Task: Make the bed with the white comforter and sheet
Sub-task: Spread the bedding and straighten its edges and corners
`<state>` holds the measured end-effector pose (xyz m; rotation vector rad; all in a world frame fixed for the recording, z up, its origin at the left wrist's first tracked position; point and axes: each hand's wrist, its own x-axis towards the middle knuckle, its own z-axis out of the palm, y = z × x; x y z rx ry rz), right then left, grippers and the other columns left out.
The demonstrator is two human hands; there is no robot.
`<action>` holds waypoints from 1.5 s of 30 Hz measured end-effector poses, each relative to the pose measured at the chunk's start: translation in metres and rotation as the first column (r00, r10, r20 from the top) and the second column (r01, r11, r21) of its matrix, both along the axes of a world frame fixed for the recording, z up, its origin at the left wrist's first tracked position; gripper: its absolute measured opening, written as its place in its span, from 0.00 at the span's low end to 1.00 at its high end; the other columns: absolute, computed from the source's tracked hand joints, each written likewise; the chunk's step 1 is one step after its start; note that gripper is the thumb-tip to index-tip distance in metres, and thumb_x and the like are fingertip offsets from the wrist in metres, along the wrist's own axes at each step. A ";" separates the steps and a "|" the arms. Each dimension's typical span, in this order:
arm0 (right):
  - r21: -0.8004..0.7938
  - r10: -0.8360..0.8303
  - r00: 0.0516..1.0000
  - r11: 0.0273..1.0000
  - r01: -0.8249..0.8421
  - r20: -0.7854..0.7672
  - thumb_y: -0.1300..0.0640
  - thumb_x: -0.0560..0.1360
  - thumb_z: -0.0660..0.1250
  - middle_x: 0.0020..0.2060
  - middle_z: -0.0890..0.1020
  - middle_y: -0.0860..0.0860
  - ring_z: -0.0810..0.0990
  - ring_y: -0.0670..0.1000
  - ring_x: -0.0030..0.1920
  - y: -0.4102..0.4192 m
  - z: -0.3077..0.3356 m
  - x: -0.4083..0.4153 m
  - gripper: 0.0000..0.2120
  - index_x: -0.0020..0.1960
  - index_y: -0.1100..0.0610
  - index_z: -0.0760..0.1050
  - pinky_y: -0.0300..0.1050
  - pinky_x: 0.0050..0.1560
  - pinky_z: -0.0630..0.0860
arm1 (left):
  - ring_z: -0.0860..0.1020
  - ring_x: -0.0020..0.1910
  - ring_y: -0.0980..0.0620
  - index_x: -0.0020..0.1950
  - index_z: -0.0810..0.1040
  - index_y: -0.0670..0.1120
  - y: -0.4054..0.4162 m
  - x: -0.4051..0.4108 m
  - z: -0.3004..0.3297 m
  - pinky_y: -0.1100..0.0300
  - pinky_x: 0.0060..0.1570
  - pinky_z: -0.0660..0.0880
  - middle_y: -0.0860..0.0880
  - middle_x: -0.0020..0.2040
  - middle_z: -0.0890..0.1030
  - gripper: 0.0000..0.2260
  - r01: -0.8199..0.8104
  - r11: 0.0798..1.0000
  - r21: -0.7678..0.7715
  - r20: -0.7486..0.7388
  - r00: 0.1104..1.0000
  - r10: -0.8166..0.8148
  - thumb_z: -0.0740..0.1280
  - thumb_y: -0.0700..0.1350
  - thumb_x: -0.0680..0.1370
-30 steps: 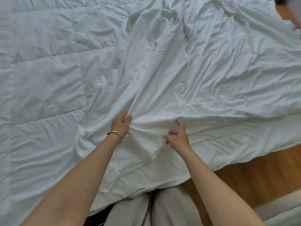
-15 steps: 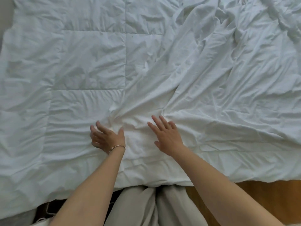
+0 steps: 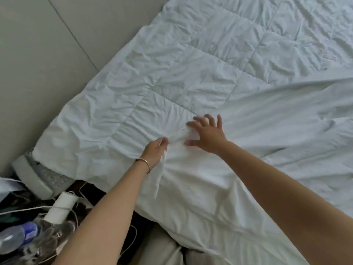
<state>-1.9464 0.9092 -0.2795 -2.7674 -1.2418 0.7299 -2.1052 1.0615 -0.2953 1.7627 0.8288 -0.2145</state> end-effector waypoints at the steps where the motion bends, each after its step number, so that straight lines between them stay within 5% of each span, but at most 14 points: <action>1: -0.043 0.092 0.994 0.995 -0.090 0.053 0.33 0.74 0.61 0.70 0.70 0.48 0.54 0.55 0.76 0.015 0.003 0.007 0.27 0.70 0.41 0.66 0.64 0.73 0.34 | 0.72 0.35 0.53 0.38 0.72 0.50 0.010 0.000 0.007 0.68 0.35 0.67 0.52 0.33 0.73 0.16 -0.001 1.000 0.018 0.003 1.000 0.001 0.56 0.52 0.83; 4: -0.067 0.221 0.973 0.974 -0.216 0.071 0.44 0.81 0.58 0.48 0.80 0.47 0.76 0.53 0.61 0.061 0.020 0.007 0.12 0.61 0.46 0.70 0.55 0.71 0.57 | 0.72 0.34 0.54 0.36 0.73 0.51 0.053 -0.013 0.026 0.67 0.36 0.66 0.54 0.32 0.73 0.16 -0.045 0.997 0.065 0.012 0.999 0.044 0.60 0.57 0.80; 6: 0.089 0.189 0.982 0.978 -0.187 -0.019 0.44 0.82 0.56 0.47 0.80 0.51 0.79 0.57 0.51 0.101 0.033 -0.007 0.11 0.59 0.48 0.69 0.49 0.51 0.70 | 0.74 0.37 0.55 0.40 0.77 0.49 0.091 -0.034 0.037 0.64 0.39 0.70 0.55 0.36 0.77 0.20 -0.072 0.990 0.119 0.023 0.997 0.069 0.67 0.67 0.70; 11: 0.289 0.278 0.961 0.920 -0.266 -0.001 0.47 0.79 0.62 0.47 0.80 0.51 0.77 0.56 0.47 0.195 0.024 -0.039 0.11 0.57 0.52 0.69 0.47 0.44 0.66 | 0.78 0.47 0.52 0.56 0.70 0.58 0.170 -0.089 0.027 0.54 0.48 0.77 0.58 0.49 0.78 0.20 0.192 0.881 0.433 -0.374 0.927 -0.018 0.72 0.57 0.68; 17: -0.020 0.324 0.943 0.945 -0.327 -0.074 0.39 0.74 0.67 0.67 0.73 0.49 0.69 0.53 0.68 0.201 -0.057 -0.012 0.28 0.70 0.47 0.67 0.51 0.71 0.58 | 0.77 0.48 0.51 0.53 0.75 0.50 0.199 -0.134 -0.039 0.57 0.51 0.76 0.53 0.48 0.78 0.13 -0.420 0.849 0.320 -0.091 0.879 0.469 0.66 0.35 0.73; 21: 0.176 0.389 0.921 0.906 -0.386 0.019 0.42 0.76 0.66 0.62 0.78 0.48 0.72 0.53 0.66 0.218 -0.067 -0.020 0.17 0.62 0.46 0.76 0.50 0.70 0.59 | 0.75 0.45 0.51 0.54 0.81 0.44 0.214 -0.174 -0.059 0.60 0.43 0.69 0.49 0.44 0.78 0.07 -0.491 0.773 0.401 -0.089 0.819 0.566 0.70 0.43 0.76; 24: 0.210 0.291 0.952 0.941 -0.266 -0.096 0.48 0.78 0.66 0.47 0.83 0.50 0.79 0.55 0.53 0.252 -0.060 -0.032 0.08 0.48 0.51 0.80 0.48 0.55 0.72 | 0.74 0.43 0.51 0.55 0.81 0.39 0.219 -0.190 -0.062 0.63 0.35 0.67 0.45 0.44 0.78 0.10 -0.644 0.692 0.327 0.003 0.733 0.681 0.66 0.44 0.79; 27: 0.296 0.086 0.986 0.954 -0.041 -0.141 0.50 0.77 0.65 0.45 0.81 0.51 0.79 0.57 0.51 0.289 -0.047 -0.025 0.05 0.44 0.48 0.77 0.50 0.50 0.74 | 0.75 0.47 0.50 0.58 0.80 0.39 0.225 -0.186 -0.062 0.62 0.39 0.67 0.44 0.47 0.79 0.12 -0.711 0.634 0.305 0.023 0.671 0.741 0.63 0.44 0.81; 31: 0.289 0.238 0.971 0.930 -0.227 -0.004 0.43 0.73 0.71 0.56 0.77 0.50 0.74 0.53 0.59 0.304 -0.044 -0.025 0.14 0.53 0.50 0.76 0.52 0.61 0.68 | 0.74 0.61 0.44 0.66 0.73 0.42 0.218 -0.175 -0.070 0.57 0.57 0.70 0.43 0.63 0.75 0.17 -0.713 0.586 0.386 0.044 0.649 0.760 0.61 0.48 0.80; 34: 0.241 0.503 0.864 0.843 -0.481 -0.036 0.40 0.66 0.76 0.63 0.73 0.47 0.68 0.51 0.66 0.287 -0.052 -0.044 0.32 0.66 0.47 0.72 0.50 0.67 0.64 | 0.72 0.61 0.46 0.66 0.72 0.44 0.198 -0.173 -0.073 0.53 0.60 0.68 0.44 0.62 0.73 0.26 -0.592 0.559 0.580 0.296 0.793 0.533 0.66 0.58 0.74; 36: 0.149 0.643 0.763 0.750 -0.644 0.061 0.43 0.68 0.75 0.66 0.73 0.47 0.67 0.52 0.68 0.277 -0.067 -0.054 0.34 0.71 0.46 0.68 0.49 0.69 0.61 | 0.71 0.62 0.46 0.68 0.71 0.46 0.188 -0.167 -0.082 0.51 0.60 0.66 0.45 0.63 0.74 0.33 -0.318 0.601 0.733 0.168 0.941 0.294 0.69 0.62 0.68; 39: 0.258 0.633 0.746 0.701 -0.665 0.207 0.61 0.69 0.74 0.52 0.81 0.53 0.78 0.58 0.56 0.274 -0.085 -0.059 0.23 0.64 0.54 0.77 0.53 0.58 0.72 | 0.69 0.61 0.45 0.69 0.71 0.46 0.181 -0.156 -0.090 0.53 0.62 0.61 0.46 0.62 0.74 0.33 -0.062 0.527 0.848 -0.054 0.978 0.201 0.75 0.49 0.65; 42: 0.473 0.551 0.783 0.629 -0.617 0.290 0.69 0.64 0.73 0.40 0.79 0.53 0.80 0.59 0.41 0.273 -0.085 -0.055 0.14 0.49 0.60 0.82 0.47 0.42 0.75 | 0.72 0.56 0.43 0.58 0.79 0.44 0.183 -0.151 -0.089 0.52 0.56 0.66 0.44 0.55 0.78 0.20 -0.236 0.474 0.848 0.123 0.958 0.257 0.68 0.36 0.67; 45: 0.354 0.542 0.817 0.737 -0.575 0.199 0.55 0.69 0.75 0.39 0.79 0.49 0.77 0.54 0.40 0.271 -0.068 -0.043 0.08 0.44 0.56 0.78 0.44 0.39 0.70 | 0.77 0.51 0.40 0.54 0.78 0.38 0.191 -0.152 -0.076 0.54 0.49 0.71 0.41 0.50 0.80 0.12 -0.473 0.671 0.571 0.217 0.875 0.433 0.64 0.30 0.73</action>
